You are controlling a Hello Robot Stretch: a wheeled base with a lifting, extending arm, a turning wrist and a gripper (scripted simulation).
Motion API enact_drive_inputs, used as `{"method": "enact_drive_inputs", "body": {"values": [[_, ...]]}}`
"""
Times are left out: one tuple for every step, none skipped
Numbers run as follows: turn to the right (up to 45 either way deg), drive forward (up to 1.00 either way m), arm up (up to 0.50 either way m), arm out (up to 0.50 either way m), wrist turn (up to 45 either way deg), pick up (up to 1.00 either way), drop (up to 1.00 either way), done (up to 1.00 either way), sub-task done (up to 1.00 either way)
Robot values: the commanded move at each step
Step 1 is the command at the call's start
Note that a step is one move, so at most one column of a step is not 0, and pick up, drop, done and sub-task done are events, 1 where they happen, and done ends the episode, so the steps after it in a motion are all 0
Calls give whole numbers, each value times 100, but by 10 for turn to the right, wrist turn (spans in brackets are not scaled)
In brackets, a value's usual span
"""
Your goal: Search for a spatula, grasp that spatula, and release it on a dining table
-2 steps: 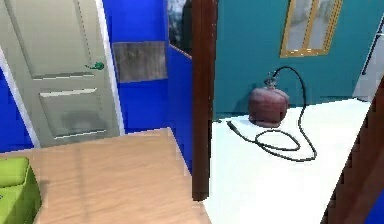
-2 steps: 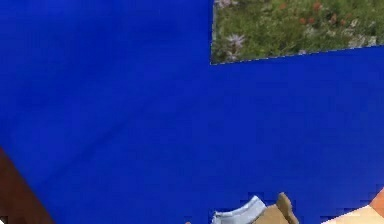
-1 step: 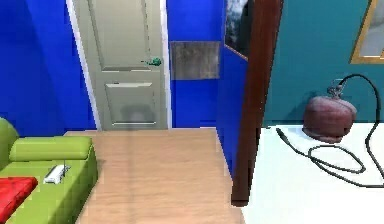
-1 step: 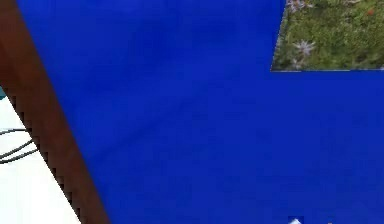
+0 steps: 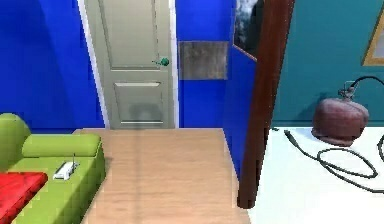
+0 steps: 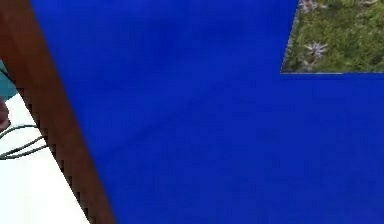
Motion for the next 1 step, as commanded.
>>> {"method": "enact_drive_inputs", "body": {"values": [[-450, 0, 0, 0, 0, 0, 0, 0, 0]]}}
